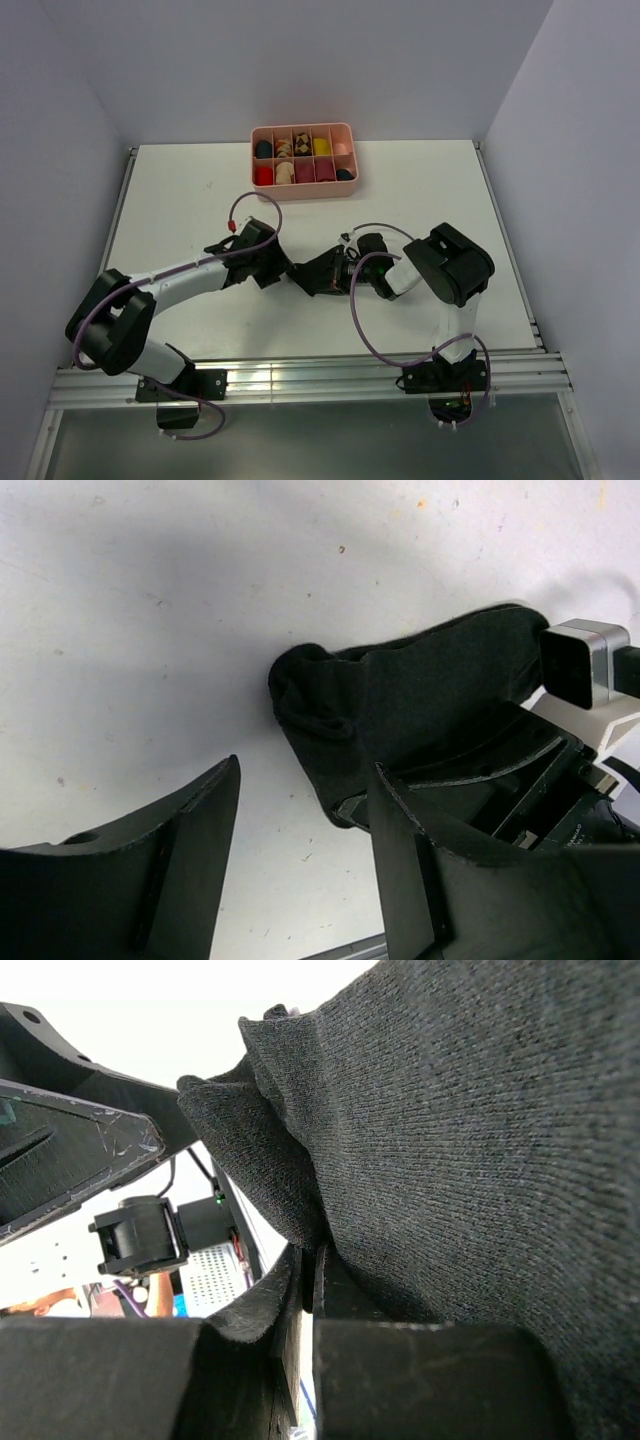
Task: Roll the socks
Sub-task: Roll the sock at the center of the board.
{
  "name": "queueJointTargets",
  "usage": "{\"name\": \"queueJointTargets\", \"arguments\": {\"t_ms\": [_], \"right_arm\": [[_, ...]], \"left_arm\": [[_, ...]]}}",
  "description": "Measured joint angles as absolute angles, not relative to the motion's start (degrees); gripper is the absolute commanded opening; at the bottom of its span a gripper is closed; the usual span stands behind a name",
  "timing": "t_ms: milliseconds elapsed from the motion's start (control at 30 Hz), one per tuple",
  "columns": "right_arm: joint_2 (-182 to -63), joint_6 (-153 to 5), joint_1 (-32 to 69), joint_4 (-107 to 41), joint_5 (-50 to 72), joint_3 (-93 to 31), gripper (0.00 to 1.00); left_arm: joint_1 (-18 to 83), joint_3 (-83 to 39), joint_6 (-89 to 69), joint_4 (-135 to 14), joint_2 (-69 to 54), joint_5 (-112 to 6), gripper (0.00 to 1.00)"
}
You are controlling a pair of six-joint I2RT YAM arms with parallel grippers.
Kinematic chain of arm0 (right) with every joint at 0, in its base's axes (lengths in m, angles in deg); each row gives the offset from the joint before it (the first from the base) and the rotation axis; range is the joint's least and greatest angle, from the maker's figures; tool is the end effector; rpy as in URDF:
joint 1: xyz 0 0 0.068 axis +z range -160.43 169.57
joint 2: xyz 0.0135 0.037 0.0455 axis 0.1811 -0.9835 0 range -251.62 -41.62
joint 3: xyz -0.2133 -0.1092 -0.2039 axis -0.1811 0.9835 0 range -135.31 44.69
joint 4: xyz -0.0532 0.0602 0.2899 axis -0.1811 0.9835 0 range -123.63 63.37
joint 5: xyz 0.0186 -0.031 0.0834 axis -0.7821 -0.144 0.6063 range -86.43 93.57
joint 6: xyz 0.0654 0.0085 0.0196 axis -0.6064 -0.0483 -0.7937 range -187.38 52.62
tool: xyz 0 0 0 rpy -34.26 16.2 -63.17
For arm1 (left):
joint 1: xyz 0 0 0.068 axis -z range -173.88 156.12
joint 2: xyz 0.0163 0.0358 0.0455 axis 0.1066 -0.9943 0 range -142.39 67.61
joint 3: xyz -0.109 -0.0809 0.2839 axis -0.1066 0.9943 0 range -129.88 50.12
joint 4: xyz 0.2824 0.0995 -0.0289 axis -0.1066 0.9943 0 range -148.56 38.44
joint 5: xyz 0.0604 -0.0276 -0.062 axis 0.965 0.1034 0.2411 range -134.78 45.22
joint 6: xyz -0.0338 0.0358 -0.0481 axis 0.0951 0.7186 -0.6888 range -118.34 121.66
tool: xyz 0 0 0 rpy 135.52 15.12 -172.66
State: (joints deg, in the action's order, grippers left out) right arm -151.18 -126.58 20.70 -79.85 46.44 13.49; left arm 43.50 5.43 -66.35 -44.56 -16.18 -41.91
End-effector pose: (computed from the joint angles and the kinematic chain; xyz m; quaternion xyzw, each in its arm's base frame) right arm 0.2685 0.2065 0.0731 0.0261 0.8332 0.5448 0.0906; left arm 0.2598 -0.1950 0.1810 -0.2581 0.9125 -0.2372 0.2106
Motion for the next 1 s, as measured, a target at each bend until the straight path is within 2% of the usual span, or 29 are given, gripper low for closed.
{"name": "queueJointTargets", "arguments": {"t_ms": [233,567,667,800,1000], "right_arm": [[-151.3,-126.8,20.6,-79.1,46.7,13.1,0.00],[-151.2,-126.5,20.6,-77.6,46.8,12.4,0.00],[-150.2,-124.7,20.7,-74.8,46.2,11.8,0.08],[-146.9,-120.3,20.7,-68.0,43.7,10.5,0.23],[-137.8,-110.8,21.6,-54.4,35.0,8.9,0.36]], "left_arm": [[43.5,5.4,-65.0,-46.8,-19.9,-42.4,0.49],[43.5,0.7,-62.2,-46.7,-26.8,-43.4,0.45],[43.5,-1.8,-61.3,-45.6,-28.9,-43.7,0.40],[43.6,-5.7,-60.3,-43.5,-32.2,-44.3,0.34],[43.7,-9.9,-59.2,-40.0,-34.9,-44.7,0.24]]}}
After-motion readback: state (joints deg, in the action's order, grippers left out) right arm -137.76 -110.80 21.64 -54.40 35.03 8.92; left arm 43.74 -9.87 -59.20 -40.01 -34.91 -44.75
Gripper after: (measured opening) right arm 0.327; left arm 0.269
